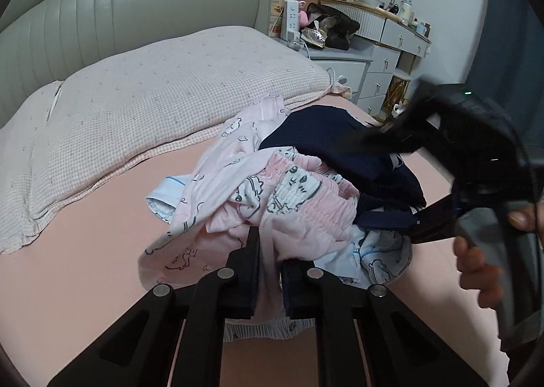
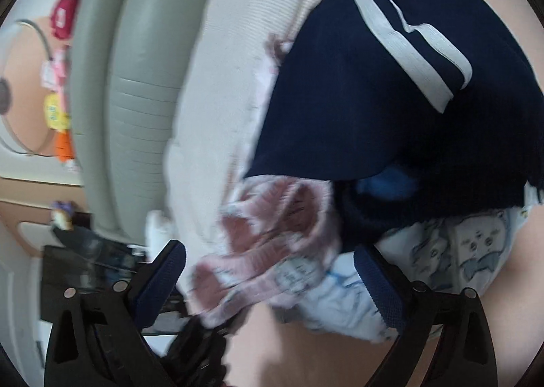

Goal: Fold clothes
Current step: 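Reach both tools into the pile and grasp the pink pajama pants waistband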

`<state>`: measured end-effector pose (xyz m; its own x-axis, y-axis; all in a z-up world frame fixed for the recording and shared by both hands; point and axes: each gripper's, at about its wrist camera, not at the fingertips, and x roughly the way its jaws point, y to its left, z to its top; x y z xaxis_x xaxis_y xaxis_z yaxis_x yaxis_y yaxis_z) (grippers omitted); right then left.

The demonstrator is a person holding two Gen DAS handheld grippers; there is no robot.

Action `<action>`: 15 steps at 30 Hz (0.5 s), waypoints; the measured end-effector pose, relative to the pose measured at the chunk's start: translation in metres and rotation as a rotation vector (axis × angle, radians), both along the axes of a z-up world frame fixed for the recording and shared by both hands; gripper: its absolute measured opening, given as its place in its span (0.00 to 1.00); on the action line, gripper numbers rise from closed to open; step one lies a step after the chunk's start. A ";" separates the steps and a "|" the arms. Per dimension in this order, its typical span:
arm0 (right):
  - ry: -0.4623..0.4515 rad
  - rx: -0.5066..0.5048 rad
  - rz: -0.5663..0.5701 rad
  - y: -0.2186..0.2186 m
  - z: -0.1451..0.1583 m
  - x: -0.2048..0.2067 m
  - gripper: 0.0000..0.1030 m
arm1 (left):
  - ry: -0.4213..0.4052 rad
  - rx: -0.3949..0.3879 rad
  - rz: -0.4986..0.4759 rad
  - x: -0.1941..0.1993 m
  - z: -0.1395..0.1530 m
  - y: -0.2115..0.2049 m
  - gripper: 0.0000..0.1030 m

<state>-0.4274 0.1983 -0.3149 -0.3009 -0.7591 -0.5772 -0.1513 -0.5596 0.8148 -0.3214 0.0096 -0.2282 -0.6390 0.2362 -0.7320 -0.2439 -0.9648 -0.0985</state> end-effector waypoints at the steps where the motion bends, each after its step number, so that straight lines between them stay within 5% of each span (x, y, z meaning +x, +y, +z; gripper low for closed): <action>1: -0.023 0.029 -0.004 -0.003 -0.003 -0.003 0.82 | 0.000 0.003 -0.007 0.000 -0.001 0.000 0.09; 4: -0.041 0.061 -0.027 -0.007 -0.007 -0.006 0.63 | -0.005 0.028 -0.013 0.003 0.000 -0.002 0.09; 8: -0.040 0.101 -0.044 -0.008 -0.001 -0.005 0.50 | -0.016 0.055 -0.020 0.005 0.000 -0.003 0.09; 10: -0.031 0.162 -0.038 -0.012 0.004 -0.005 0.28 | -0.017 0.056 -0.030 0.007 0.000 -0.001 0.09; 15: -0.047 0.211 -0.031 -0.021 0.014 0.000 0.14 | -0.013 0.071 -0.060 0.014 0.003 0.005 0.09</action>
<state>-0.4274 0.1772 -0.3014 -0.2914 -0.6106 -0.7364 -0.2063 -0.7116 0.6717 -0.3078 0.0144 -0.2254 -0.6128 0.3254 -0.7201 -0.2993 -0.9389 -0.1696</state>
